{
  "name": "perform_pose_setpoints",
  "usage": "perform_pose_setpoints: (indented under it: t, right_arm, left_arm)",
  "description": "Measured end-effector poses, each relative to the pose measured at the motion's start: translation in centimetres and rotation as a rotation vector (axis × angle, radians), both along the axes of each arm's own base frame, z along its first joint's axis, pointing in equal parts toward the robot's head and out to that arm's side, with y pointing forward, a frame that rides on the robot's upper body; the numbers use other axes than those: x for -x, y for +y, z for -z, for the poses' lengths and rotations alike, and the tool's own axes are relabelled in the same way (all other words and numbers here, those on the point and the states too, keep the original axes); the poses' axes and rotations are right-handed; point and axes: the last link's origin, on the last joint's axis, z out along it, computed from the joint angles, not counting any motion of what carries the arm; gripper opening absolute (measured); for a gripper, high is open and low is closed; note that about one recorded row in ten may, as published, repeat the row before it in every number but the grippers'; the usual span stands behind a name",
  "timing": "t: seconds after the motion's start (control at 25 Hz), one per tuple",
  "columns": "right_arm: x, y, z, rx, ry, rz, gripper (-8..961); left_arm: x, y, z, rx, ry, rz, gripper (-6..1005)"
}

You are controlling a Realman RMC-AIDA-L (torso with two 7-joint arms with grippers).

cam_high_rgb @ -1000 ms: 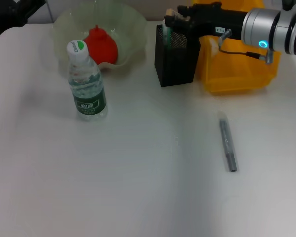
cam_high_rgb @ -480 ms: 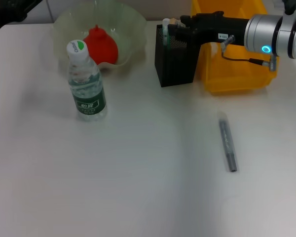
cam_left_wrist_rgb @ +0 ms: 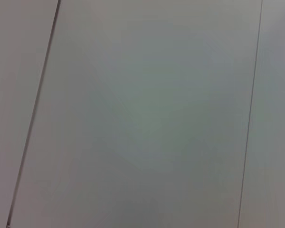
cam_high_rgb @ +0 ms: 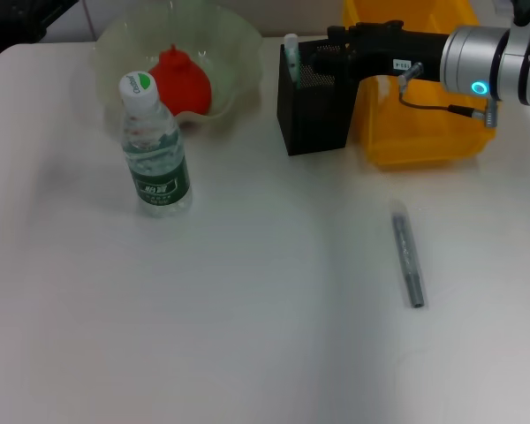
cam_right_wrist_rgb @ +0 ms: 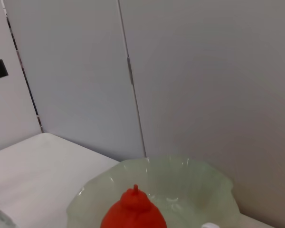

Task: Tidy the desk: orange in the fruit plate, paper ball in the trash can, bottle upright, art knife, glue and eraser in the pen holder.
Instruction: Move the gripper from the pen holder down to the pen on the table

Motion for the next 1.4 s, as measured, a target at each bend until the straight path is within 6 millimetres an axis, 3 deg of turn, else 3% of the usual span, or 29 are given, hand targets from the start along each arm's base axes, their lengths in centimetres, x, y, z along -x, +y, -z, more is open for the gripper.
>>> perform_pose_setpoints:
  t: [0.12,0.28,0.4,0.44,0.52,0.64,0.72,1.0,1.2,1.24,1.4]
  right_arm:
    - [0.1,0.0,-0.1,0.001,0.006,-0.001,575]
    - [0.9,-0.4,-1.1,0.03,0.049,-0.02,573]
    - [2.0,-1.1,-3.2,0.088,0.056,-0.026,572]
    - [3.1,-1.9,-4.9,0.155,0.036,0.006,572]
    - [3.7,-2.3,-5.7,0.182,0.017,0.016,571]
    - [5.1,-4.1,-7.9,0.305,-0.086,0.207,569]
    - [5.2,-4.4,-8.2,0.33,-0.127,0.264,568]
    - [3.1,-5.1,-7.0,0.428,-0.314,0.57,567]
    - [1.2,-4.9,-5.4,0.436,-0.375,0.667,566]
    - [0.5,-4.7,-4.4,0.444,-0.41,0.693,566]
    - [0.0,-4.5,-2.8,0.443,-0.467,0.712,565]
  left_arm:
    - [0.0,0.0,0.0,0.0,-0.001,-0.001,756]
    - [0.0,0.0,0.0,-0.001,-0.002,0.0,756]
    - [-0.1,0.0,0.0,-0.002,-0.001,0.002,756]
    - [-0.2,0.1,0.0,-0.002,0.0,0.005,756]
    - [-0.2,0.2,0.0,-0.002,0.001,0.006,756]
    - [-0.4,0.3,0.0,-0.002,0.004,0.009,756]
    - [-0.4,0.4,0.0,-0.002,0.007,0.009,756]
    - [-0.3,0.4,0.0,-0.006,0.013,0.006,756]
    - [-0.1,0.2,0.0,-0.007,0.016,0.001,756]
    - [0.0,0.2,0.0,-0.009,0.018,0.0,756]
    - [0.0,0.2,0.0,-0.009,0.018,-0.001,756]
